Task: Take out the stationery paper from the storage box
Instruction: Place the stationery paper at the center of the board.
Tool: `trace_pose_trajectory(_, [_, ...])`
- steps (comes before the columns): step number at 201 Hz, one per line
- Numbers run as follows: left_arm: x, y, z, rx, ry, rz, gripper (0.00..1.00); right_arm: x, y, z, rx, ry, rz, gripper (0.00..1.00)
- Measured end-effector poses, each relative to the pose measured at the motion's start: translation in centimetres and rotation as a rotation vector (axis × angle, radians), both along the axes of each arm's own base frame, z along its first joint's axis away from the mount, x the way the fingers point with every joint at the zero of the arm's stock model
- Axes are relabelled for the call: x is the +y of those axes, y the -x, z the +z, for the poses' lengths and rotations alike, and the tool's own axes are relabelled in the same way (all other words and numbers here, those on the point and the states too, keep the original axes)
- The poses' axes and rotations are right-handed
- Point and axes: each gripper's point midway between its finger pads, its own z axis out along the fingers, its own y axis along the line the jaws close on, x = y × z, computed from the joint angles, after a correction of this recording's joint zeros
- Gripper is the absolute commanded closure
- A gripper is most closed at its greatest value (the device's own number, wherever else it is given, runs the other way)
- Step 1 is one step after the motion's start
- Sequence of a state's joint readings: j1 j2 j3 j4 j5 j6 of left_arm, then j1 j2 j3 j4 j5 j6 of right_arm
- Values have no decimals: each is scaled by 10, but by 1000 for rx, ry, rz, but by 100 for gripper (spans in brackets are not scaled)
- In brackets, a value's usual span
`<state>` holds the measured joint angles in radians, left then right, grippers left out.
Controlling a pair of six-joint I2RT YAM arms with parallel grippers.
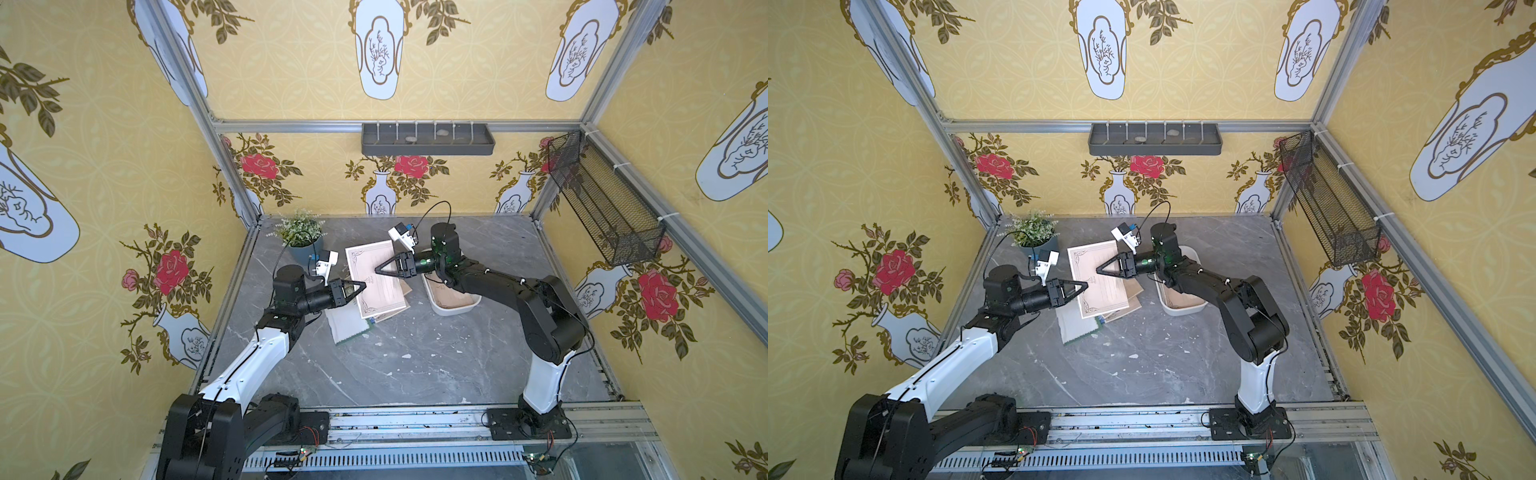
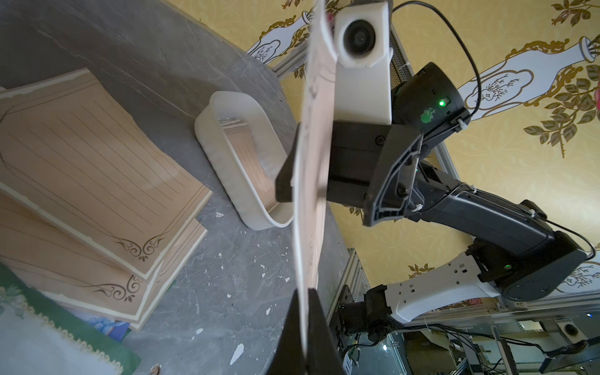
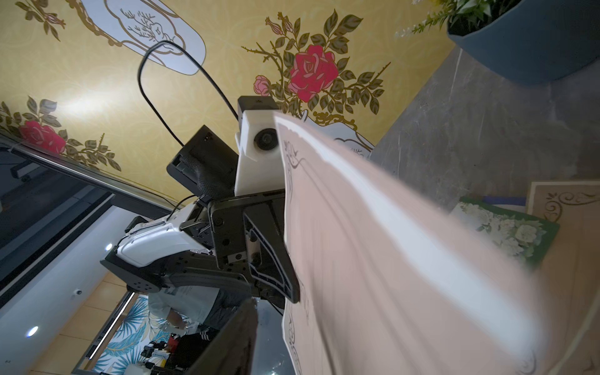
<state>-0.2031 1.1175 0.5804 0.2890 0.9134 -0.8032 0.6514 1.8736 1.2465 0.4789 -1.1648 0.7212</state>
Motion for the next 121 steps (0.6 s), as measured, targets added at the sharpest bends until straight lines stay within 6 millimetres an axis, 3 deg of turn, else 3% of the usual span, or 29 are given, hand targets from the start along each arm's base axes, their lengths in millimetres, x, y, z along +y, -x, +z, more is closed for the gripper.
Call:
trace_pose_trajectory(25, [1, 1, -3, 9, -13, 3, 100, 5, 5, -7, -2, 38, 2, 47])
trace_pose_trajectory(36, [1, 1, -4, 12, -17, 4, 100, 5, 8, -9, 2, 52, 8, 55])
trace_pose_trajectory(67, [2, -1, -4, 4, -24, 8, 100, 4, 10, -10, -9, 73, -6, 100])
trace_pose_trajectory(91, [2, -1, -4, 5, -29, 10, 100, 1, 11, -8, -23, 90, -22, 99])
trace_pose_trajectory(95, [2, -1, -5, 9, -30, 11, 100, 0, 11, -7, -29, 90, -22, 90])
trace_pose_trajectory(100, [2, -1, -6, 14, -32, 14, 100, 0, 12, -6, -38, 90, -23, 69])
trace_pose_trajectory(104, [2, -1, -6, 17, -33, 14, 100, -1, 12, -5, -37, 92, -23, 58])
trace_pose_trajectory(121, [3, 0, -8, 28, -36, 16, 100, -5, 12, -2, -52, 95, -36, 41])
